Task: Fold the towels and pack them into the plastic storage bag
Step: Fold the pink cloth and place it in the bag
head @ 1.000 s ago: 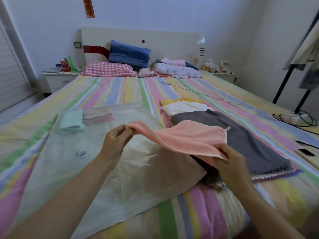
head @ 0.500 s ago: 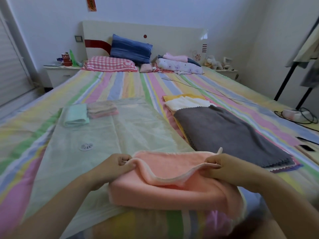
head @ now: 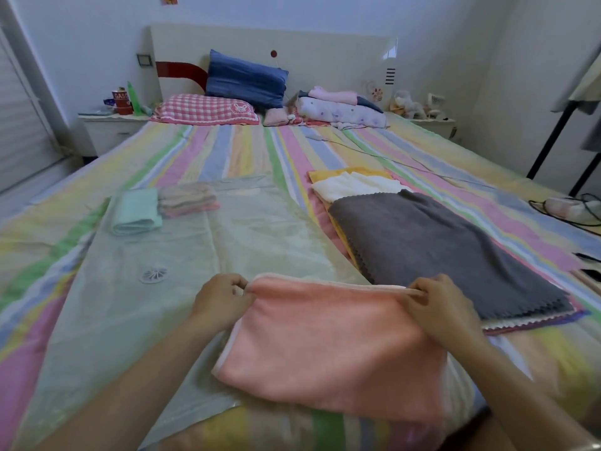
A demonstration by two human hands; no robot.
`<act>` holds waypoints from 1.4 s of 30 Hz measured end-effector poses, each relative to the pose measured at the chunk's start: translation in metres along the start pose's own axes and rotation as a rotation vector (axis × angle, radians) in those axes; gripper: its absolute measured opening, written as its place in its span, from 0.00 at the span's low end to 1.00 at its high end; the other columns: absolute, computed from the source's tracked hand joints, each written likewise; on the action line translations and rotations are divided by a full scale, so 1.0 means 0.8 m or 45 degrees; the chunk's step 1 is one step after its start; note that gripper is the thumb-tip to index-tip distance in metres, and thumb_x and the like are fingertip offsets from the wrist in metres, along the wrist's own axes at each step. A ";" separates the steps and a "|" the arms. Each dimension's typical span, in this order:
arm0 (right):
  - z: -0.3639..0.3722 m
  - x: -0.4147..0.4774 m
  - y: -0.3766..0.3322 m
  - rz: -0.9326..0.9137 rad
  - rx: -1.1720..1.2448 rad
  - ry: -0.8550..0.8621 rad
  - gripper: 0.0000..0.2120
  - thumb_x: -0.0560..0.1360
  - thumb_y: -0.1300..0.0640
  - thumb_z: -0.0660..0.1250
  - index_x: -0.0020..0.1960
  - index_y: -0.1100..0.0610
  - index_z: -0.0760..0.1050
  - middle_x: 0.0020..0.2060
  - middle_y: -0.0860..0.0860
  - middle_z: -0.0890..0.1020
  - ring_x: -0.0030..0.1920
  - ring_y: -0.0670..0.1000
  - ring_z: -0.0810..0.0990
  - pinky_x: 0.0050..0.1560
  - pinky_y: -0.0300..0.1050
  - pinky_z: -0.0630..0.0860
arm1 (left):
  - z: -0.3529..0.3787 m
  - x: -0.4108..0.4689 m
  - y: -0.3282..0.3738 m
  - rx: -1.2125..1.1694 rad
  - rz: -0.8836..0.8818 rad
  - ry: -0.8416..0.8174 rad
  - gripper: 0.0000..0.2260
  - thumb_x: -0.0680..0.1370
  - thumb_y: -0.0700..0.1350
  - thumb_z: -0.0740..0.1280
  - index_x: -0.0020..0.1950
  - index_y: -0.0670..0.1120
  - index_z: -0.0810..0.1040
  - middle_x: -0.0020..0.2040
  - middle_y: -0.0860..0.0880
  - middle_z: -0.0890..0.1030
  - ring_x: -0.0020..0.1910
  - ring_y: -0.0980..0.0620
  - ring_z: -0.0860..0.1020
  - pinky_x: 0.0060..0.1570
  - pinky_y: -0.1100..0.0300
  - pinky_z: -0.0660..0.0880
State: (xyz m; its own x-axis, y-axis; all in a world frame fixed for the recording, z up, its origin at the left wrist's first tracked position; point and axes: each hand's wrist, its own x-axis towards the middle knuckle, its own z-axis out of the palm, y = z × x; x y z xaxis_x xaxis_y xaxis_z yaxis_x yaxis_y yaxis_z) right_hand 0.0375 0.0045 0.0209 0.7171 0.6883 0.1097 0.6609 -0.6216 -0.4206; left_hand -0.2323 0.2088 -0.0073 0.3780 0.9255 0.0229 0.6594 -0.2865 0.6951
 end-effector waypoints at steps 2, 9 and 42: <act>0.004 0.002 -0.002 0.047 -0.002 0.019 0.06 0.73 0.41 0.67 0.42 0.42 0.76 0.49 0.44 0.70 0.50 0.58 0.78 0.47 0.47 0.70 | 0.002 0.005 0.006 -0.035 -0.057 -0.062 0.04 0.71 0.46 0.72 0.37 0.48 0.80 0.34 0.50 0.80 0.38 0.49 0.78 0.39 0.58 0.73; 0.001 0.007 -0.014 -0.102 -0.035 0.032 0.07 0.74 0.45 0.67 0.39 0.45 0.78 0.38 0.43 0.73 0.48 0.52 0.76 0.38 0.44 0.67 | -0.002 0.009 0.006 -0.418 -0.292 -0.259 0.05 0.71 0.42 0.75 0.40 0.41 0.82 0.34 0.46 0.80 0.32 0.51 0.76 0.33 0.63 0.71; 0.136 0.061 -0.158 -0.001 0.193 -0.375 0.18 0.76 0.38 0.60 0.55 0.52 0.70 0.48 0.50 0.79 0.47 0.53 0.78 0.46 0.47 0.73 | -0.094 -0.005 -0.113 0.572 0.025 0.515 0.20 0.71 0.39 0.69 0.62 0.46 0.73 0.60 0.46 0.75 0.58 0.42 0.75 0.53 0.48 0.73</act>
State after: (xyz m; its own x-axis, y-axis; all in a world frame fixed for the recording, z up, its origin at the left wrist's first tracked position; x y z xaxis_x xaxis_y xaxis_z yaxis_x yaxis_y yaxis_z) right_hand -0.0352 0.1574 -0.0185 0.6072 0.7812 -0.1453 0.6053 -0.5732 -0.5524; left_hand -0.3422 0.2499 -0.0162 0.1736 0.9144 0.3656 0.8980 -0.2995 0.3224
